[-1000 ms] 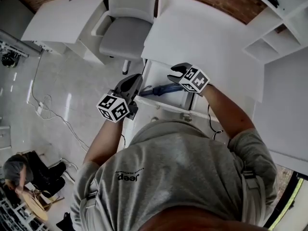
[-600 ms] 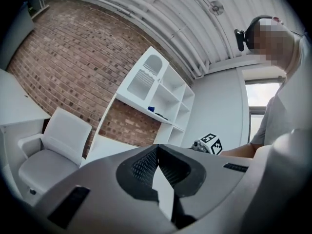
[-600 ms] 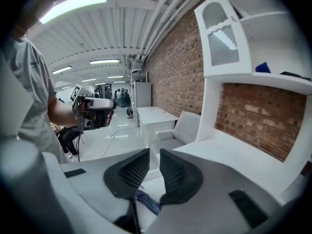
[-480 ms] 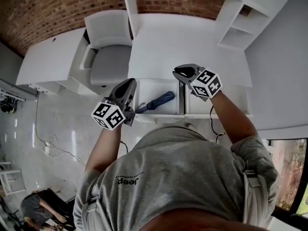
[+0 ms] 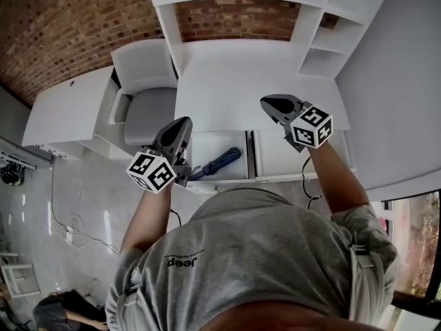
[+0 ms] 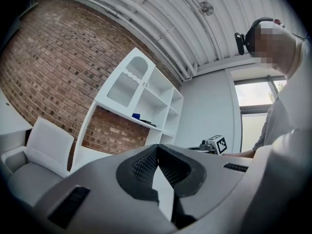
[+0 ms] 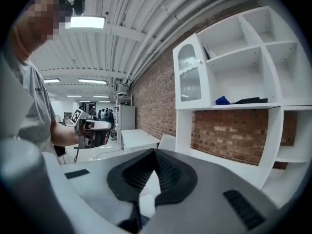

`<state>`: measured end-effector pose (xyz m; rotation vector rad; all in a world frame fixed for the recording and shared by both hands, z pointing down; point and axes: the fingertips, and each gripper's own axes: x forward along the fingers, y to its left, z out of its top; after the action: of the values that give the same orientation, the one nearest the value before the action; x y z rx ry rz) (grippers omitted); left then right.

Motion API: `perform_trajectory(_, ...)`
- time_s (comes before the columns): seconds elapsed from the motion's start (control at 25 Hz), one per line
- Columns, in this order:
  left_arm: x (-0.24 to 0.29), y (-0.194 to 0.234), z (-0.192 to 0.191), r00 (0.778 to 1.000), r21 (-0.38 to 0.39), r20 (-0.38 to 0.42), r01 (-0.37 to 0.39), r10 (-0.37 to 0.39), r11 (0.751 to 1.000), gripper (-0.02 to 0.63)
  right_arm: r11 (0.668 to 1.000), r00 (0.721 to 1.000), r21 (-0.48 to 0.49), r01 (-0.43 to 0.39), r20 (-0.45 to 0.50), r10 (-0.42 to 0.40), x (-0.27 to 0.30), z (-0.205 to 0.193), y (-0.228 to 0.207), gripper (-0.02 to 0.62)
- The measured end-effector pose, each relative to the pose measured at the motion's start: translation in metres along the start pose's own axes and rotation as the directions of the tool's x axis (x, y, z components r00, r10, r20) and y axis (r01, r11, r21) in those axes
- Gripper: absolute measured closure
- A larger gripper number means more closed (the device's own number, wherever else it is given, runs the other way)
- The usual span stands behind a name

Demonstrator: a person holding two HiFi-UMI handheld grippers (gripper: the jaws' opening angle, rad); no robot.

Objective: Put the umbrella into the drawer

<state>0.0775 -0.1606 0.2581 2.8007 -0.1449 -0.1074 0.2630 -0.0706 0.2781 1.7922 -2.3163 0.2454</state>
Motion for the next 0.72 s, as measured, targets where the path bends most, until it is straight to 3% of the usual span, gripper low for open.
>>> perform_trajectory(0.28,0.034,-0.026,-0.001,0.999,0.025,-0.001,-0.035,0.035,0.999,0.588,0.996,0.998,0.091,-0.008,0.067,0.002,-0.044,-0.004,-0.038,0.577)
perform_trajectory(0.72,0.092,-0.09,-0.012,0.999,0.025,0.019,-0.043,0.042,0.999,0.588,0.994,0.997,0.105,0.003,0.07,-0.01,-0.125,-0.02,-0.09,0.578)
